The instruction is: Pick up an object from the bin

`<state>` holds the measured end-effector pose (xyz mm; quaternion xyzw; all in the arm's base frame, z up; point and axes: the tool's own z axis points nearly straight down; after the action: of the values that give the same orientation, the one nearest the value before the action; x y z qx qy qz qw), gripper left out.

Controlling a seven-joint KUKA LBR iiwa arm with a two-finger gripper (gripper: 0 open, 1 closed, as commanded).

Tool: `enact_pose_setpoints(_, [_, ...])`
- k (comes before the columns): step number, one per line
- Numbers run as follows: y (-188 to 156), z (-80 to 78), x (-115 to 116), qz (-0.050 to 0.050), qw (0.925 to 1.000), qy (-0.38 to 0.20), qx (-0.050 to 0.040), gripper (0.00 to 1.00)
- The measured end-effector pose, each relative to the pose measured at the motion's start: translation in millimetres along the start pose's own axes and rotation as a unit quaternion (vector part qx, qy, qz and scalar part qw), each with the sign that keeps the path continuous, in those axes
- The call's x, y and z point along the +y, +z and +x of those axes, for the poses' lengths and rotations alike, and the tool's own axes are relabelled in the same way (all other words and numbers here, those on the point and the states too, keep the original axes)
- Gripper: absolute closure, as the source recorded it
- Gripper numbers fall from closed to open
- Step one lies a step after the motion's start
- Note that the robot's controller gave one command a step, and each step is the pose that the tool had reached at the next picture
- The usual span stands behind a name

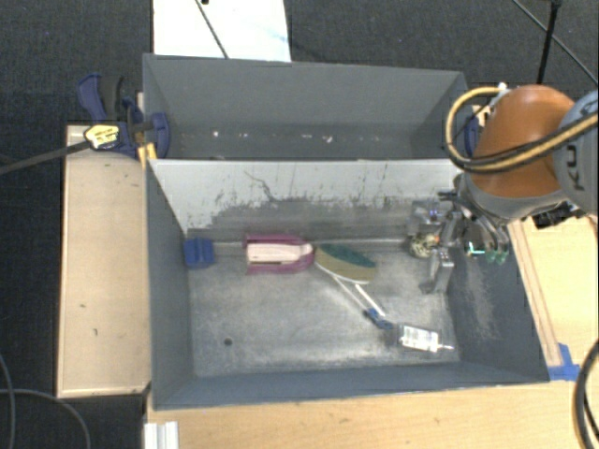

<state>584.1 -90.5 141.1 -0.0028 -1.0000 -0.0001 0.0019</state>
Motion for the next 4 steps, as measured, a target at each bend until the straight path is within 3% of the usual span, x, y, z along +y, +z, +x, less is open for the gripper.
enact_pose_setpoints(1, [73.4, 12.0, 48.7, 0.000, 0.9999, 0.016, 0.0012, 0.00])
enact_pose_setpoints(2, [72.0, 90.1, 39.3, 0.000, 0.9997, -0.024, 0.0009, 0.00])
enact_pose_setpoints(3, [71.3, 86.7, 39.9, 0.000, 0.9997, -0.026, -0.0025, 1.00])
enact_pose_setpoints(4, [71.3, 86.7, 39.9, 0.000, 0.9996, -0.027, -0.0025, 0.00])
